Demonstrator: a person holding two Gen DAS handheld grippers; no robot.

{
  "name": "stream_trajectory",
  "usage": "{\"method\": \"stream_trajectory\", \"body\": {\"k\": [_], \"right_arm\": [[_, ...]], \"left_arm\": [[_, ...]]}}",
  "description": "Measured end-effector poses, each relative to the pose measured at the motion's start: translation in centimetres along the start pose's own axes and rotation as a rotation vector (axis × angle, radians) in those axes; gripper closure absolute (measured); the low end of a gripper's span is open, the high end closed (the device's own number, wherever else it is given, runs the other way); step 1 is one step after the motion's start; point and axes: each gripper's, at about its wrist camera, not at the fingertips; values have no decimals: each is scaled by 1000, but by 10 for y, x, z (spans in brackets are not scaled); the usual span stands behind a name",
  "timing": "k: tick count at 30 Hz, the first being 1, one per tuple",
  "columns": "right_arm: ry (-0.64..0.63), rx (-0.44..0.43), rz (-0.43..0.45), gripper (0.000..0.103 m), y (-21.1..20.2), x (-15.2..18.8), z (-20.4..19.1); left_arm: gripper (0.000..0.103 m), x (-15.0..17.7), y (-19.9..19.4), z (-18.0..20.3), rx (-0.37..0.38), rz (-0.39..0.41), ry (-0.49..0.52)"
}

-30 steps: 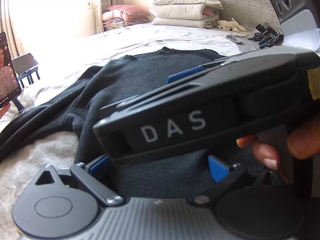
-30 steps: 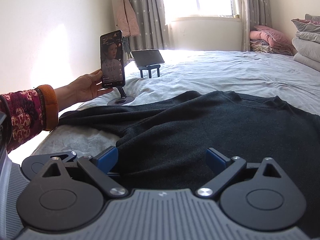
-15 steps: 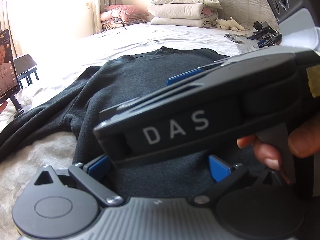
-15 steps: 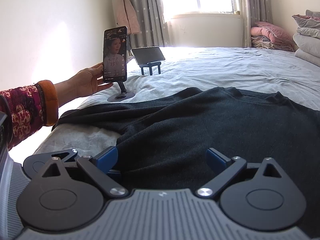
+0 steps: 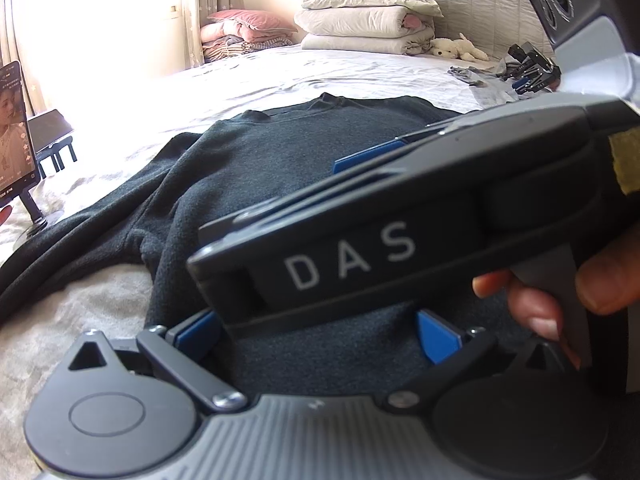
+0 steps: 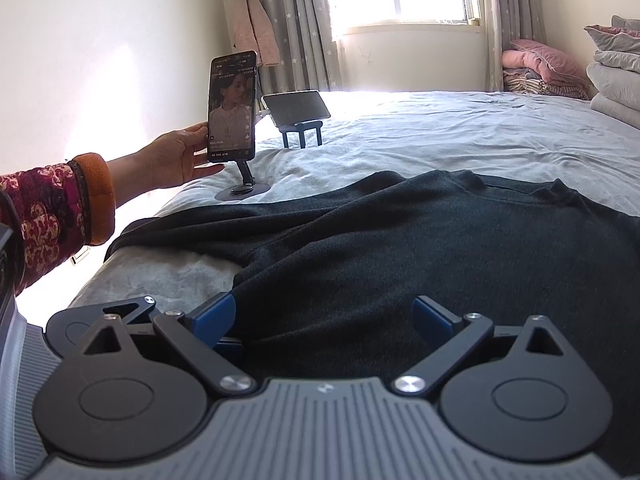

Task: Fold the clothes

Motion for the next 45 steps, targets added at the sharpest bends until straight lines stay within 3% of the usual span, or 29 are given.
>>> {"method": "stream_trajectory", "body": {"k": [38,45], "right_arm": [[-30,-4,-5,6,-1,-2,-3],[34,24,-17,4,-17,-4,6]], "left_arm": [[0,1,-2,-3,17,4,-13],[0,1,-1,2,16,4,15]]}}
Point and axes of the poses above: each gripper's, at about its wrist camera, not at the fingertips, and y roughly the way its jaws point, z to its right, x to its underside, and after that the axes turned 4 degrees about x, right-handed
